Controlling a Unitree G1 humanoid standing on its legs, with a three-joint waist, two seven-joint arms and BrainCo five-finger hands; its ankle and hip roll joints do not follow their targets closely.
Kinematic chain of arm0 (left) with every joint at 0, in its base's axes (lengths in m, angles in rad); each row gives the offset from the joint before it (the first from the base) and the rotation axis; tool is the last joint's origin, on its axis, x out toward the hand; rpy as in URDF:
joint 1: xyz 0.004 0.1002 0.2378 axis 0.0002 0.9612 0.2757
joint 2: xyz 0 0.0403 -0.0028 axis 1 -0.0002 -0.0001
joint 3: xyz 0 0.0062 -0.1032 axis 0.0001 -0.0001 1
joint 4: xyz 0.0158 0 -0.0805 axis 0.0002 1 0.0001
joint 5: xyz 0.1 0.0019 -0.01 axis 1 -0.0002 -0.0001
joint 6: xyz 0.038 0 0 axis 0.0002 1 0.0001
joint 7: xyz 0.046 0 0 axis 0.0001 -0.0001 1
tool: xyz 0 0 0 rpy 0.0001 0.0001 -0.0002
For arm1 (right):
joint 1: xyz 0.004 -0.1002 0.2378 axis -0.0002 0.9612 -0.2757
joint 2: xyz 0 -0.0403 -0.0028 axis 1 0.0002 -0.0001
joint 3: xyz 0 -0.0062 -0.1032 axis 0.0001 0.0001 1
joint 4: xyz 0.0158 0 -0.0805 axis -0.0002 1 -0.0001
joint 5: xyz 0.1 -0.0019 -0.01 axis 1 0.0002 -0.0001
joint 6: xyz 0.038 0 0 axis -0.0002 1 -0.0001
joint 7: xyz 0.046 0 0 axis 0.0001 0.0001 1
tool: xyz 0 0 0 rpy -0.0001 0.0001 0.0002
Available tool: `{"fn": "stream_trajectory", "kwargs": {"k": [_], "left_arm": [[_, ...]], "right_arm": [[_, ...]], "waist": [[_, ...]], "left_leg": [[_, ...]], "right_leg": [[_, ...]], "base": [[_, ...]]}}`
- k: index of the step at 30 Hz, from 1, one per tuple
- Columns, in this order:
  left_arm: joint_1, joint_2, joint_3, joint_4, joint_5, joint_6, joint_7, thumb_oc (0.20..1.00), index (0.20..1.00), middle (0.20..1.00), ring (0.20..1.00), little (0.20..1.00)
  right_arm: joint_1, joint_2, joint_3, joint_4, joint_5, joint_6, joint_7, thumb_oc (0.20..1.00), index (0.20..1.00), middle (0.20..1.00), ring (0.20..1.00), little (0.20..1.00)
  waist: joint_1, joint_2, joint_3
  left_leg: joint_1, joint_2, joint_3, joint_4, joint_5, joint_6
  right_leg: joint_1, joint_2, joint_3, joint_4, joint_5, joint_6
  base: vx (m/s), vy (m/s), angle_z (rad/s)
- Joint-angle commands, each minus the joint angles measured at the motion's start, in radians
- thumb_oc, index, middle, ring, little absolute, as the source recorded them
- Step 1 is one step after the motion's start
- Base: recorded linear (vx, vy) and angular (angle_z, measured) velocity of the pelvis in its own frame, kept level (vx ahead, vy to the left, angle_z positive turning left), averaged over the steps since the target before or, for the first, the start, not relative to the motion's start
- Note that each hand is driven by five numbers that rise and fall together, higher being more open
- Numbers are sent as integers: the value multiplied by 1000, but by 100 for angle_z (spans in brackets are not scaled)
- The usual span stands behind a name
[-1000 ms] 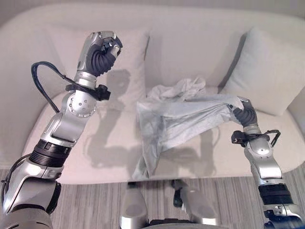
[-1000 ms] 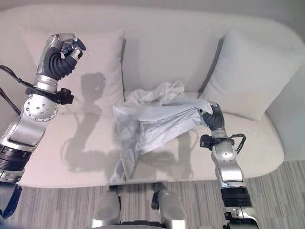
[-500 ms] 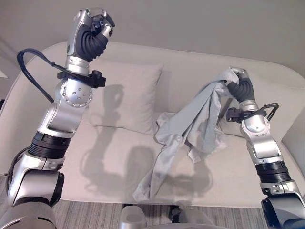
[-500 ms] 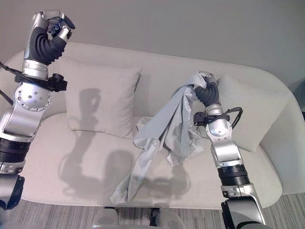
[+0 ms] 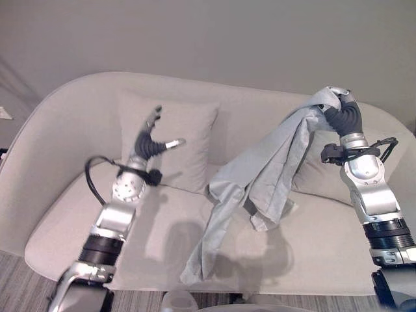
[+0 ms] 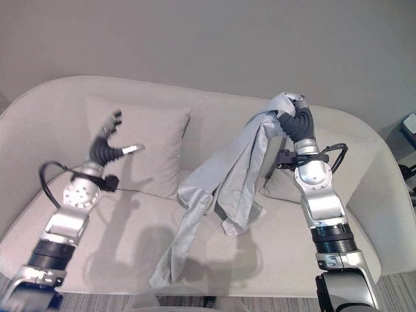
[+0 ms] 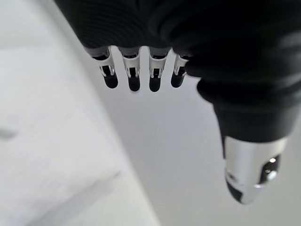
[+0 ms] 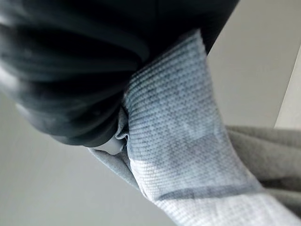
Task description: Hang the clothes on the sofa on the clothes rack.
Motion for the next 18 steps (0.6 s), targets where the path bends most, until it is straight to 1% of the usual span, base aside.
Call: {"fn": "stream_trajectory", "kwargs": {"k": [1,3,8,12,13,15,17,18], "left_arm": [[-16,3,-44,10,-46,-43,-28,1000,1000,1000,1000,1000],[-3,-1,-42,15,-46,-41,-31,1000,1000,1000,1000,1000],[77,-40,-58,55,-62,-41,-69,1000,1000,1000,1000,1000],[111,-57,-60,71,-68,-38,-84,1000,1000,1000,1000,1000],[142,-80,-56,90,-83,-36,-95,1000,1000,1000,1000,1000],[143,-80,-56,90,-83,-36,-95,1000,1000,1000,1000,1000],[181,-107,-59,112,-95,-32,-109,1000,1000,1000,1000,1000],[191,-116,-55,118,-101,-30,-113,1000,1000,1000,1000,1000]], "right_arm": [[-77,-64,-30,-47,127,-119,-34,200,200,200,200,200],[-83,-69,-30,-34,146,-124,-34,200,200,200,200,200],[-73,-66,-36,-19,284,-144,-1,200,200,200,200,200],[-43,-49,-51,-41,317,-150,3,200,200,200,200,200],[-8,-15,-67,-80,356,-153,19,200,200,200,200,200],[-7,-15,-67,-80,356,-153,19,200,200,200,200,200],[26,34,-117,-113,391,-160,11,200,200,200,200,200],[29,37,-130,-108,398,-164,8,200,200,200,200,200]], "waist": [[-2,24,-88],[-1,21,-91],[-3,4,-110],[-4,-1,-116],[-7,-3,-122],[-7,-3,-122],[-12,-1,-130],[-13,1,-132]], "left_leg": [[52,-4,97,-27,-57,45],[52,-4,98,-27,-58,46],[54,-4,103,-27,-68,46],[55,-4,105,-27,-71,47],[55,-5,105,-27,-74,49],[54,-4,105,-27,-74,49],[55,-5,105,-27,-77,51],[55,-5,104,-27,-77,52]], "right_leg": [[-15,-93,-5,2,11,54],[-16,-92,-4,2,11,55],[-26,-87,0,2,14,55],[-30,-85,1,2,14,55],[-35,-83,4,2,13,54],[-35,-83,4,2,13,54],[-40,-81,4,2,12,53],[-41,-80,5,2,12,53]], "base": [[24,32,-3],[0,0,0],[35,27,-7],[29,10,-3],[32,5,-1],[24,3,-3],[47,4,-3],[56,5,-1]]}}
